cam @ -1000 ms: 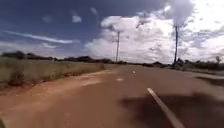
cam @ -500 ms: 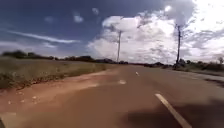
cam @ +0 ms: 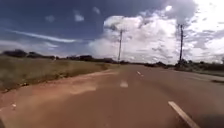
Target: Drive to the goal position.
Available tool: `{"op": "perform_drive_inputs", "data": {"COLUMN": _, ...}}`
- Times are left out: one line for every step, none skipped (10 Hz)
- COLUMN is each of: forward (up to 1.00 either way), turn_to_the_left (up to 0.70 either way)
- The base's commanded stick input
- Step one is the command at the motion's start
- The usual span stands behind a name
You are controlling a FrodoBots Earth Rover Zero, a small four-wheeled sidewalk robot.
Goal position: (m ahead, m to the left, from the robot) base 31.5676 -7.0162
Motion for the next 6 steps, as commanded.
{"op": "perform_drive_inputs", "data": {"forward": 1.00, "turn_to_the_left": 0.00}}
{"op": "perform_drive_inputs", "data": {"forward": 1.00, "turn_to_the_left": 0.00}}
{"op": "perform_drive_inputs", "data": {"forward": 1.00, "turn_to_the_left": 0.00}}
{"op": "perform_drive_inputs", "data": {"forward": 1.00, "turn_to_the_left": 0.00}}
{"op": "perform_drive_inputs", "data": {"forward": 1.00, "turn_to_the_left": 0.00}}
{"op": "perform_drive_inputs", "data": {"forward": 1.00, "turn_to_the_left": 0.00}}
